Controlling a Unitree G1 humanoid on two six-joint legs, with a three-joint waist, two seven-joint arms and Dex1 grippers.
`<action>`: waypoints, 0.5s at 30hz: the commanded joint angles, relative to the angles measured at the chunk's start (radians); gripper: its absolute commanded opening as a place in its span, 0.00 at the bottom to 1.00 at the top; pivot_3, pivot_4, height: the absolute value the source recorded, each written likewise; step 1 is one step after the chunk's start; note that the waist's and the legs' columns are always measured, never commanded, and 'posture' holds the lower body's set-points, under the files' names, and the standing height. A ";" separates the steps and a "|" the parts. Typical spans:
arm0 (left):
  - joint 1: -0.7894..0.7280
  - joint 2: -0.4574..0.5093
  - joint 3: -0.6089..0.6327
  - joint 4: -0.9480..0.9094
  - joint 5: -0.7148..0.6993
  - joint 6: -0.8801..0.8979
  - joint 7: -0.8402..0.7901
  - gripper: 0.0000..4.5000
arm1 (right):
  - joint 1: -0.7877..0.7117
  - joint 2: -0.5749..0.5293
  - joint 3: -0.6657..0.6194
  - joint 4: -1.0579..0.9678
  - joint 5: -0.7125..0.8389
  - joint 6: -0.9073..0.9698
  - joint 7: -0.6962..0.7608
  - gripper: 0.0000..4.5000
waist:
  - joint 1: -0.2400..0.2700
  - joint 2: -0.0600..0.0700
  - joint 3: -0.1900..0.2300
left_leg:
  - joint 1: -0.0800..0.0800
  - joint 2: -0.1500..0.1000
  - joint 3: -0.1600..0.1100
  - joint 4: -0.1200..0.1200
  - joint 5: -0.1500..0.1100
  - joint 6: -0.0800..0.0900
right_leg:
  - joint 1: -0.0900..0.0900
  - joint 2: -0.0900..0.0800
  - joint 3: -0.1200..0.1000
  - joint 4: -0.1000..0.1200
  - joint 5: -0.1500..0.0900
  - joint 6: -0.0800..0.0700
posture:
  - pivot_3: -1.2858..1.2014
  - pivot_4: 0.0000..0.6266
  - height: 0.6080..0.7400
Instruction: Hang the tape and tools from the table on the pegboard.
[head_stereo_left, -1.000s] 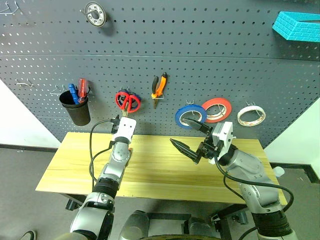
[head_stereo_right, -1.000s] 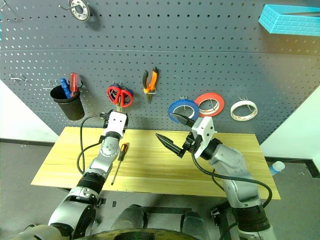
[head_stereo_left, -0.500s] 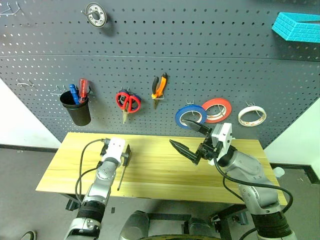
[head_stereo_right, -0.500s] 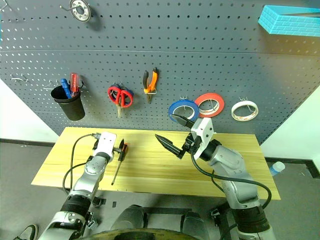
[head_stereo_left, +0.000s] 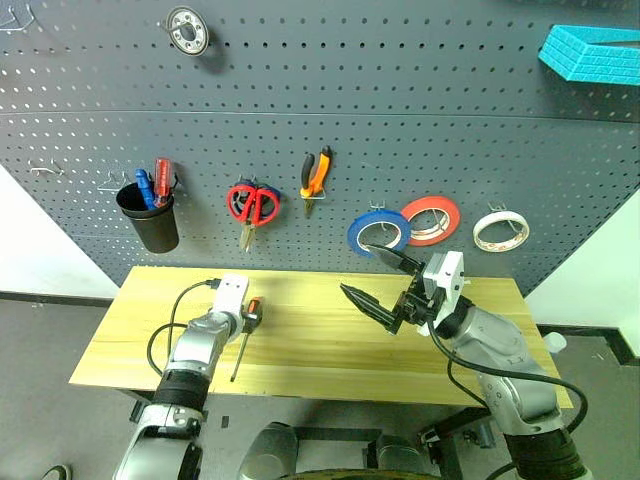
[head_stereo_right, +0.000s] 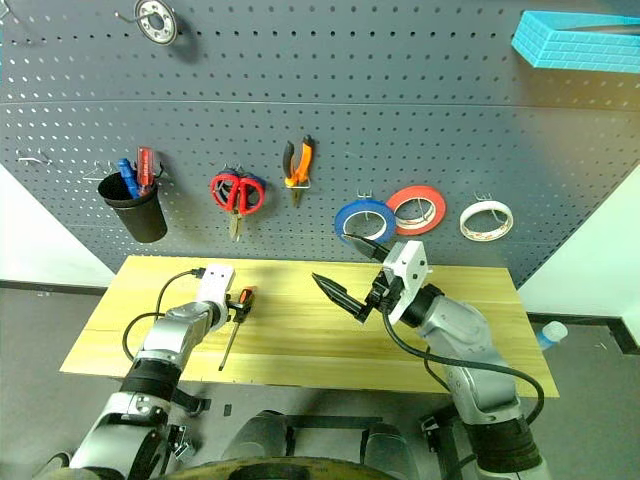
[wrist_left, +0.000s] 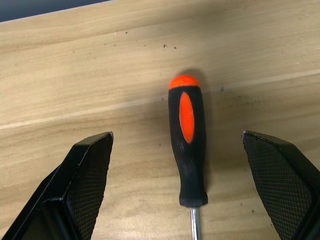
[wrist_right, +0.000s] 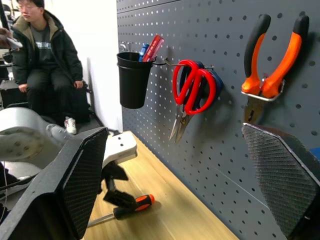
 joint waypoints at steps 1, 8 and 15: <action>-0.033 0.002 0.011 -0.005 -0.020 0.061 -0.016 0.96 | -0.006 0.002 -0.002 -0.045 0.002 -0.017 -0.006 1.00 | 0.000 0.000 0.000 | 0.000 0.000 0.000 0.000 0.000 0.000 | 0.000 0.000 0.000 0.000 0.000 0.000 | 0.64 0.00 1.00; -0.073 -0.033 0.087 0.003 -0.093 0.237 0.011 0.96 | 0.002 -0.001 -0.003 -0.049 0.000 -0.014 -0.011 1.00 | 0.001 0.000 0.000 | 0.000 0.000 0.000 0.000 0.000 0.000 | 0.000 0.000 0.000 0.000 0.000 0.000 | 0.64 0.00 1.00; -0.127 -0.039 0.064 0.109 -0.077 0.199 0.025 0.96 | 0.007 -0.002 -0.004 -0.053 0.000 -0.009 -0.015 1.00 | -0.002 0.000 0.000 | 0.000 0.000 0.000 0.000 0.000 0.000 | 0.000 0.000 0.000 0.000 0.000 0.000 | 0.64 0.00 1.00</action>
